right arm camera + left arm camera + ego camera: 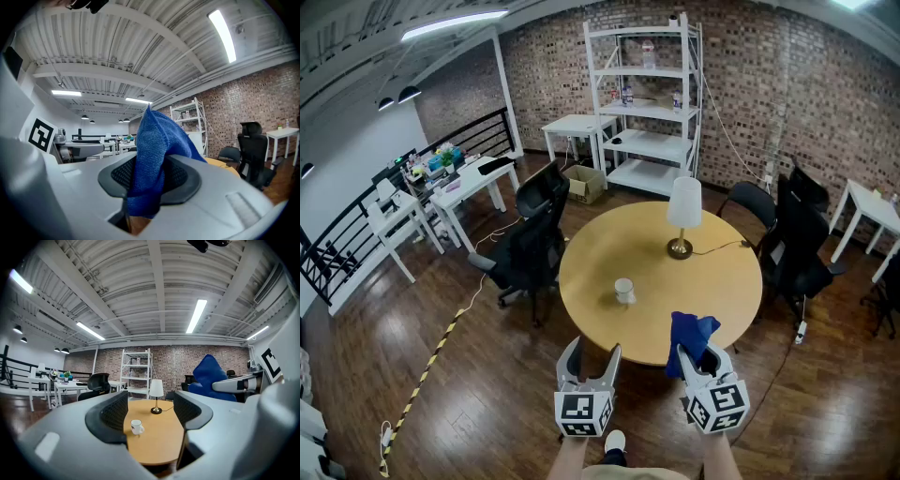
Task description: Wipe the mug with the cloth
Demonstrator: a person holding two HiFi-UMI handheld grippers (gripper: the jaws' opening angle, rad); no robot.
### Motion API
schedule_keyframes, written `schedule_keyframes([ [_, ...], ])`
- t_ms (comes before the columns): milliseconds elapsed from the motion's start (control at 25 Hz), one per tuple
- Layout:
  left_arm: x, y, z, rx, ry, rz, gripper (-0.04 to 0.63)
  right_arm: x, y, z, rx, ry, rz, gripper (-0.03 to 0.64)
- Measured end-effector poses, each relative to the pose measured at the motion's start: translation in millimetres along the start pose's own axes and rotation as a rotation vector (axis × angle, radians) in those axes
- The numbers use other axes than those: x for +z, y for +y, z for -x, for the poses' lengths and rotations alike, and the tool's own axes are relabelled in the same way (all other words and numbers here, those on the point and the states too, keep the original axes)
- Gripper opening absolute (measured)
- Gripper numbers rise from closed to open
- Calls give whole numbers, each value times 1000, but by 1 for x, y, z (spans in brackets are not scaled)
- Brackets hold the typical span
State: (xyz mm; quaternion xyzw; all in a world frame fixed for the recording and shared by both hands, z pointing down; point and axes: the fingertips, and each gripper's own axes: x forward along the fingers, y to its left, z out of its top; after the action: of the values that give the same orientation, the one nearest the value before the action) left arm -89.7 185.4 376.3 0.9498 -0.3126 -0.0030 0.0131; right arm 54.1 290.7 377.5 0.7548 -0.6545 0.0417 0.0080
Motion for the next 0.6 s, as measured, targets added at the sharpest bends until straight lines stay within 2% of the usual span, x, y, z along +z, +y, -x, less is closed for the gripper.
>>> schedule_keyframes([
  [280, -2, 51, -59, -63, 29, 5, 284, 3, 5, -83, -39, 19, -40, 130],
  [400, -17, 68, -75, -56, 42, 35, 278, -8, 9, -105, -31, 46, -38, 130],
  [600, -50, 70, -112, -75, 131, 38, 278, -25, -15, -130, -39, 100, -67, 130],
])
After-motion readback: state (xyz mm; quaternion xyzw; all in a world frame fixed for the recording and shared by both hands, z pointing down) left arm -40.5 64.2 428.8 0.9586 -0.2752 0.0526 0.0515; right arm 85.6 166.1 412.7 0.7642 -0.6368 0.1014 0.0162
